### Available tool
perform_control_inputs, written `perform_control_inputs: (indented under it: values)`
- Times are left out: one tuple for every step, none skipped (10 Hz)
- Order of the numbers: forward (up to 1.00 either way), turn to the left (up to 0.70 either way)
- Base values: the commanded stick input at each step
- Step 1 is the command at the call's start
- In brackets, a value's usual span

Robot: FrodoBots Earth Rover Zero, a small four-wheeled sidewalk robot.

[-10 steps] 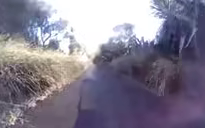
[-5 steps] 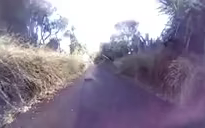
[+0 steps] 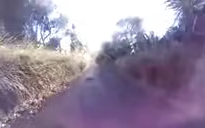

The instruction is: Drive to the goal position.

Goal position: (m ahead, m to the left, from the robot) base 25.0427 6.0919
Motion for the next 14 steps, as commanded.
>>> perform_control_inputs:
  values:
    - [1.0,0.0]
    - [1.0,0.0]
    - [1.0,0.0]
    - [1.0,0.0]
    - [1.0,0.0]
    - [1.0,0.0]
    - [1.0,0.0]
    - [1.0,0.0]
    - [1.0,0.0]
    - [1.0,0.0]
    - [1.0,0.0]
    - [1.0,0.0]
    - [1.0,0.0]
    - [1.0,0.0]
